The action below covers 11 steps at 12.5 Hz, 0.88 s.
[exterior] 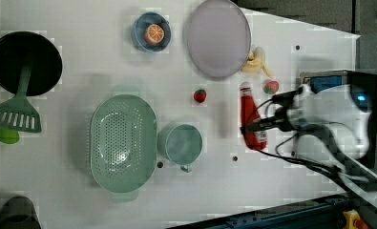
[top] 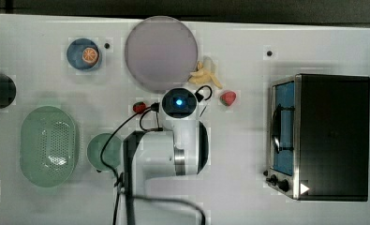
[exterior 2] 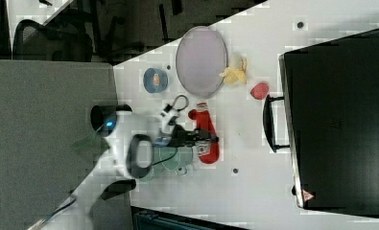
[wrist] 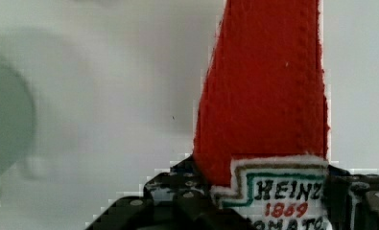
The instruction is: Pick Ketchup from the table and place it in strainer.
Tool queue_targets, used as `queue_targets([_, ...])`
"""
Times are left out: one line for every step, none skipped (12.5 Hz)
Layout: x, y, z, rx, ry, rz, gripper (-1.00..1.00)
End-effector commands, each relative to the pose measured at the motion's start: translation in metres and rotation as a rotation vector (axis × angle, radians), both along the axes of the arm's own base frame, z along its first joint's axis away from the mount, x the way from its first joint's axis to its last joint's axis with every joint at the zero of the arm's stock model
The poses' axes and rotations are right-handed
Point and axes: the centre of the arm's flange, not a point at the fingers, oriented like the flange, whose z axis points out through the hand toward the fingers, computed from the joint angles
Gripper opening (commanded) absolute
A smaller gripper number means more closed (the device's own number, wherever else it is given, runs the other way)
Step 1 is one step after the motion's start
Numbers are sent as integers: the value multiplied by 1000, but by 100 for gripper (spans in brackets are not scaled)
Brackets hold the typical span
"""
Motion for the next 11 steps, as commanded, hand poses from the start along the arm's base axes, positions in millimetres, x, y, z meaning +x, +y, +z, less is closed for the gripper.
queue_targets([22, 40, 143, -19, -201, 50, 25])
queue_targets([18, 52, 168, -30, -212, 32, 25])
queue_targets([12, 70, 185, -42, -212, 16, 25])
queue_targets([5, 93, 195, -47, -210, 4, 25])
queue_targets([0, 119, 199, -42, -212, -9, 25])
queue_targets([-6, 146, 198, -26, -210, -55, 25])
queue_targets([-14, 174, 192, -13, -199, -90, 25])
queue_targets([-21, 201, 184, 0, -187, -137, 25])
queue_targets([-26, 229, 178, 20, -194, -175, 25])
queue_targets([-32, 255, 169, 44, -205, -180, 25])
queue_targets([-37, 278, 160, 75, -218, -186, 25])
